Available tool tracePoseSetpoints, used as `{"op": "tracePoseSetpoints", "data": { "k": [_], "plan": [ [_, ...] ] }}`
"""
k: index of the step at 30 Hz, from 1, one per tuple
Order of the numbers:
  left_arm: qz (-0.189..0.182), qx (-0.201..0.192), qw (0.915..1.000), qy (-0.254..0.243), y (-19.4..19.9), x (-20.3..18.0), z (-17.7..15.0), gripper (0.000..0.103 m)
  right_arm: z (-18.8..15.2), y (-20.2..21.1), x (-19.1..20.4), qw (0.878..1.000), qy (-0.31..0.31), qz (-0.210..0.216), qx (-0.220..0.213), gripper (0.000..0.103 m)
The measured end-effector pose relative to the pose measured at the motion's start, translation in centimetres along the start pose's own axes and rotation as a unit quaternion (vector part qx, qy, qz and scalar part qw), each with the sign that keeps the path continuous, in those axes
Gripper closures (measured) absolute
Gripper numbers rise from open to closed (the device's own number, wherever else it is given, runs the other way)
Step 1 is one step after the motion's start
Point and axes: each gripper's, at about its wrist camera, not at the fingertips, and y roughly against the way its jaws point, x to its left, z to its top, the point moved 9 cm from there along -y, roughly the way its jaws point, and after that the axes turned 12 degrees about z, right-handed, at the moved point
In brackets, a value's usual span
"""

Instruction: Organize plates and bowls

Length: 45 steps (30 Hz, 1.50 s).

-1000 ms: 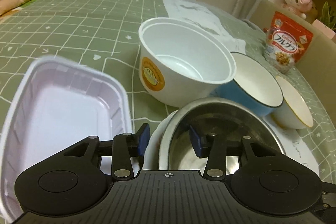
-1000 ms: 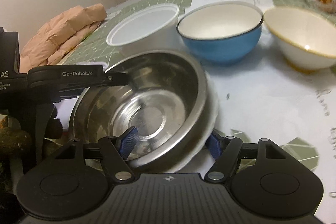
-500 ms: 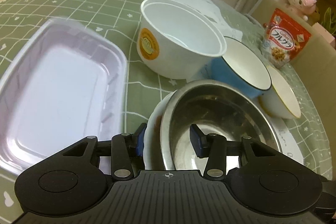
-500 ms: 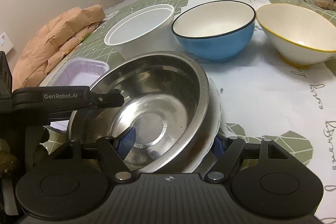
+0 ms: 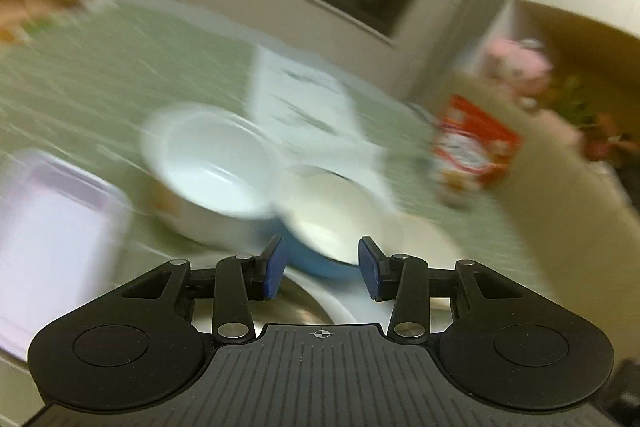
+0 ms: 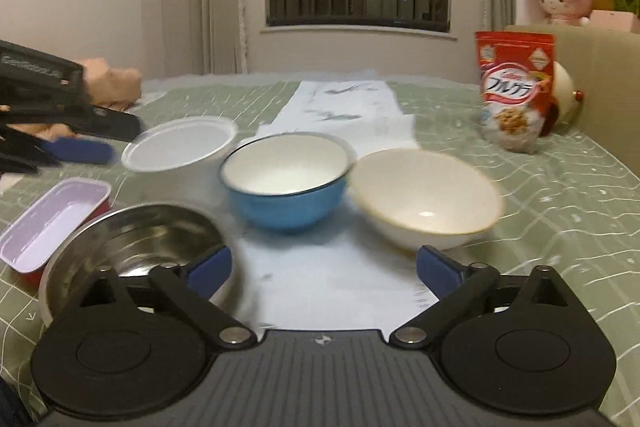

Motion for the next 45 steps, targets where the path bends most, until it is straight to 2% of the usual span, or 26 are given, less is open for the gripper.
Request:
{"op": "tracePoseSetpoints", "data": {
  "k": [2,5,7,11,13,15,16,18,19,20,21,25,34,38,45],
  "plan": [
    [-0.038,0.025,0.9989,-0.007,-2.0,-3.4,-1.1,0.059,0.4,0.9,-2.5,1.0,-0.012,0.005,-0.002,0.004],
    [-0.043,0.052,0.9972,-0.033,-5.2,-7.2,-2.7,0.059,0.7,1.7,-8.1,0.997,-0.081,-0.005,0.002,0.007],
    [-0.033,0.061,0.9966,-0.046,-7.5,-9.0,-3.4,0.059,1.0,1.8,-12.2,0.991,-0.128,-0.023,0.003,0.013],
    [0.014,0.077,0.9956,-0.051,-11.9,-10.3,-4.0,0.059,2.1,-0.6,-18.6,0.981,-0.193,-0.035,0.015,0.026],
    [0.02,0.085,0.9954,-0.039,-13.7,-10.5,-3.9,0.059,2.5,-3.0,-20.5,0.979,-0.199,-0.034,0.028,0.034],
    [0.023,0.093,0.9949,-0.033,-15.5,-10.4,-4.1,0.059,2.8,-5.9,-21.4,0.979,-0.195,-0.026,0.046,0.047],
    [0.025,0.098,0.9944,-0.032,-16.2,-10.3,-4.3,0.064,2.6,-7.4,-21.6,0.978,-0.198,-0.016,0.061,0.051],
    [0.026,0.114,0.9927,-0.029,-17.1,-10.0,-4.7,0.074,2.0,-9.8,-21.5,0.971,-0.22,0.009,0.091,0.068],
    [0.02,0.125,0.9916,-0.026,-17.3,-10.0,-4.8,0.078,1.8,-10.6,-21.1,0.967,-0.23,0.028,0.103,0.072],
    [0.012,0.134,0.9907,-0.022,-17.2,-10.0,-4.8,0.078,1.6,-11.0,-20.6,0.965,-0.235,0.044,0.11,0.076],
    [0.013,0.136,0.9903,-0.024,-17.1,-10.0,-4.8,0.079,1.5,-11.1,-20.1,0.965,-0.234,0.053,0.111,0.075],
    [0.036,0.129,0.989,-0.062,-15.2,-10.5,-5.2,0.078,1.2,-9.4,-17.7,0.973,-0.201,0.031,0.107,0.074],
    [0.034,0.12,0.9868,-0.103,-7.4,-8.4,-9.2,0.076,-2.7,-2.5,-13.0,0.969,-0.208,0.051,0.124,0.073],
    [0.024,0.118,0.9876,-0.101,-4.8,-7.0,-10.3,0.075,-4.0,-0.3,-10.5,0.971,-0.201,0.048,0.123,0.072],
    [0.014,0.118,0.9886,-0.093,-3.5,-5.8,-10.5,0.075,-4.9,0.4,-8.6,0.973,-0.187,0.036,0.127,0.071]
  ]
}}
